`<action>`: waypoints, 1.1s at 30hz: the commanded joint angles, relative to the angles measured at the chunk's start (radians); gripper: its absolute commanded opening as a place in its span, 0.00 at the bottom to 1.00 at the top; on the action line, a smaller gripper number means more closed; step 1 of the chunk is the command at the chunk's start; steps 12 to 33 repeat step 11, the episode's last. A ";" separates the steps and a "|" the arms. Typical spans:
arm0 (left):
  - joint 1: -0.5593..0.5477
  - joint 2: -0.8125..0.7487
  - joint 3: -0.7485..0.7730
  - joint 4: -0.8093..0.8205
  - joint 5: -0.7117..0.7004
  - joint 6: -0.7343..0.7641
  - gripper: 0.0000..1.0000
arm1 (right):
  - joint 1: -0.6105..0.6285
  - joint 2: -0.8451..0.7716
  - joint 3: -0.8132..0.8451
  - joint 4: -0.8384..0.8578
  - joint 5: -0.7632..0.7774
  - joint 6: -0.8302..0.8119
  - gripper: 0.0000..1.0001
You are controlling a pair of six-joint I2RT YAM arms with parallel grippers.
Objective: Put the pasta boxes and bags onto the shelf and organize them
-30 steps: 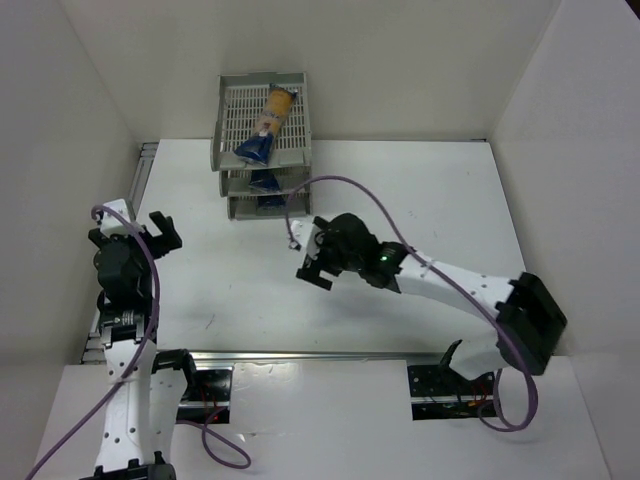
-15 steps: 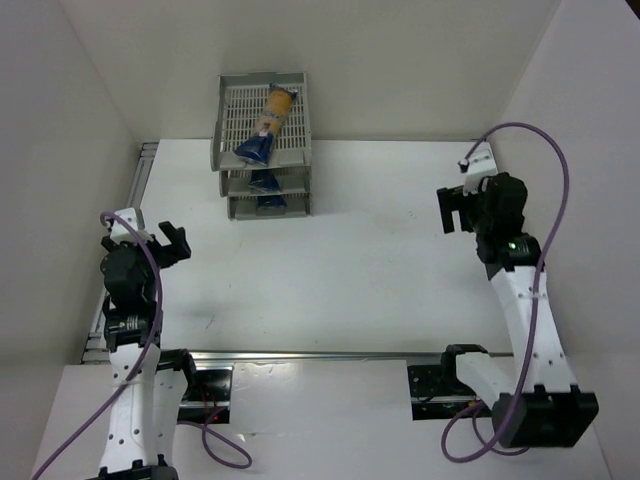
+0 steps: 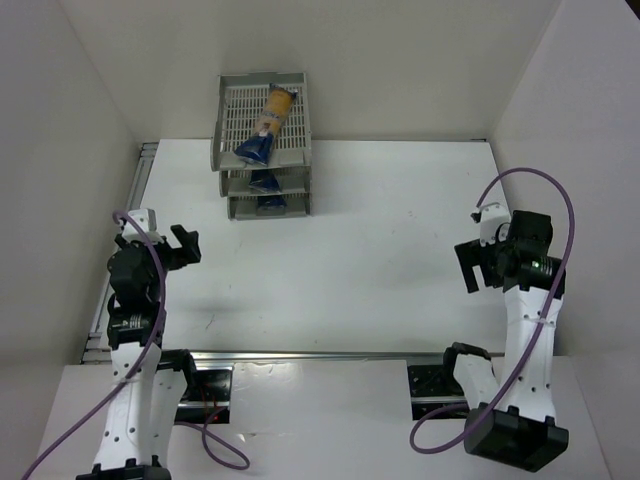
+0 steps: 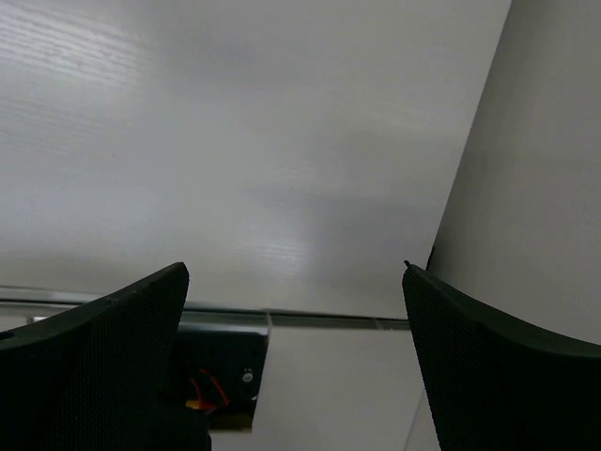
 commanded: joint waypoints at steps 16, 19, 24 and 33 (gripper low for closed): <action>-0.014 -0.036 0.000 0.039 0.021 -0.007 1.00 | -0.011 -0.114 0.039 -0.122 0.087 0.114 1.00; -0.014 -0.036 0.000 0.039 0.021 -0.007 1.00 | -0.011 -0.114 0.039 -0.122 0.087 0.114 1.00; -0.014 -0.036 0.000 0.039 0.021 -0.007 1.00 | -0.011 -0.114 0.039 -0.122 0.087 0.114 1.00; -0.014 -0.036 0.000 0.039 0.021 -0.007 1.00 | -0.011 -0.114 0.039 -0.122 0.087 0.114 1.00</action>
